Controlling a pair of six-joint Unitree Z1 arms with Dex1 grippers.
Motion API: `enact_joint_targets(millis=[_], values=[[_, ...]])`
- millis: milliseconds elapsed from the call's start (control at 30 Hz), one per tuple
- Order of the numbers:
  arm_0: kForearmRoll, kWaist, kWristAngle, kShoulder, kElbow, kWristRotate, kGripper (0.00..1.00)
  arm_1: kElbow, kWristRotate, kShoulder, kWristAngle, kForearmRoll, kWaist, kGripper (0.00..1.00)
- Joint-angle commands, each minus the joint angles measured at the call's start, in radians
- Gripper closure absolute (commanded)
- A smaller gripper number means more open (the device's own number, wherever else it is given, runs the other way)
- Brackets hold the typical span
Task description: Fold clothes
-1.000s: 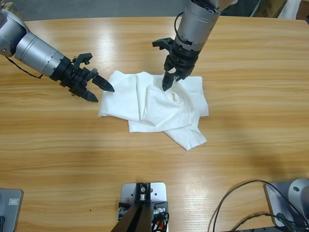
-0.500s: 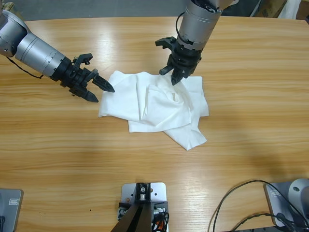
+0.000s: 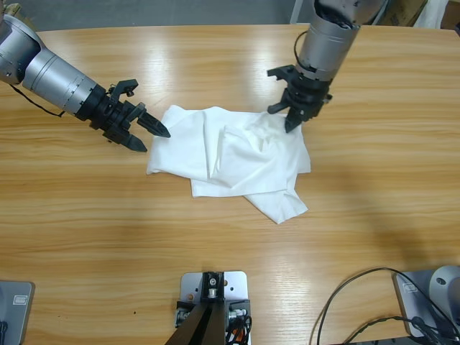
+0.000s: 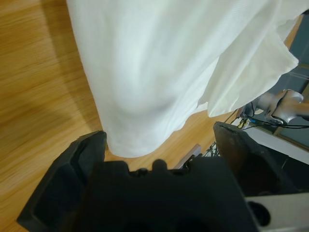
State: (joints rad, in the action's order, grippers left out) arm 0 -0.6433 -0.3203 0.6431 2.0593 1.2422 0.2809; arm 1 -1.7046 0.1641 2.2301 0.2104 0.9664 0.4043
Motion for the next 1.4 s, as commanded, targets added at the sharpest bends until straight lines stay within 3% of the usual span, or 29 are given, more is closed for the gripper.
enact_joint_targets(millis=[33,233,267,300,333,367,400,533,667,900,1067,1400], values=[[0.012,-0.008,0.023,0.030,-0.011,-0.011,0.138,0.085,0.015,-0.066,-0.023,-0.013,-0.101,1.000],[0.003,-0.008,0.024,0.016,-0.014,-0.011,0.138,0.097,-0.011,-0.081,-0.020,-0.013,-0.154,1.000],[0.001,-0.008,0.024,0.014,-0.015,-0.011,0.138,0.099,-0.012,-0.081,-0.015,-0.011,-0.154,0.826],[0.000,-0.010,0.024,0.012,-0.015,-0.010,0.138,0.101,-0.012,-0.081,-0.011,-0.011,-0.154,0.445],[-0.001,-0.013,0.024,0.009,-0.015,-0.009,0.138,0.107,-0.012,-0.086,-0.011,-0.011,-0.153,0.204],[-0.001,-0.015,0.024,0.005,-0.016,-0.007,0.138,0.112,-0.012,-0.092,-0.011,-0.011,-0.147,0.081],[-0.001,-0.018,0.024,0.001,-0.017,-0.005,0.138,0.115,-0.012,-0.103,-0.013,-0.011,-0.140,0.046],[-0.002,-0.025,0.021,-0.030,-0.036,-0.012,0.142,0.123,-0.020,-0.199,-0.058,-0.014,-0.098,0.036],[-0.002,-0.060,-0.030,-0.142,-0.051,-0.037,0.142,0.188,-0.018,-0.289,-0.039,-0.058,-0.079,0.036],[-0.048,-0.065,-0.032,-0.221,-0.082,-0.028,0.142,0.351,0.070,-0.376,-0.026,-0.151,0.115,0.040],[-0.081,-0.086,-0.049,-0.277,-0.097,-0.012,0.142,0.419,0.112,-0.370,-0.005,-0.231,0.178,0.041],[-0.085,-0.131,-0.077,-0.297,-0.162,0.009,0.142,0.311,0.062,-0.237,0.042,-0.247,0.192,0.046]])
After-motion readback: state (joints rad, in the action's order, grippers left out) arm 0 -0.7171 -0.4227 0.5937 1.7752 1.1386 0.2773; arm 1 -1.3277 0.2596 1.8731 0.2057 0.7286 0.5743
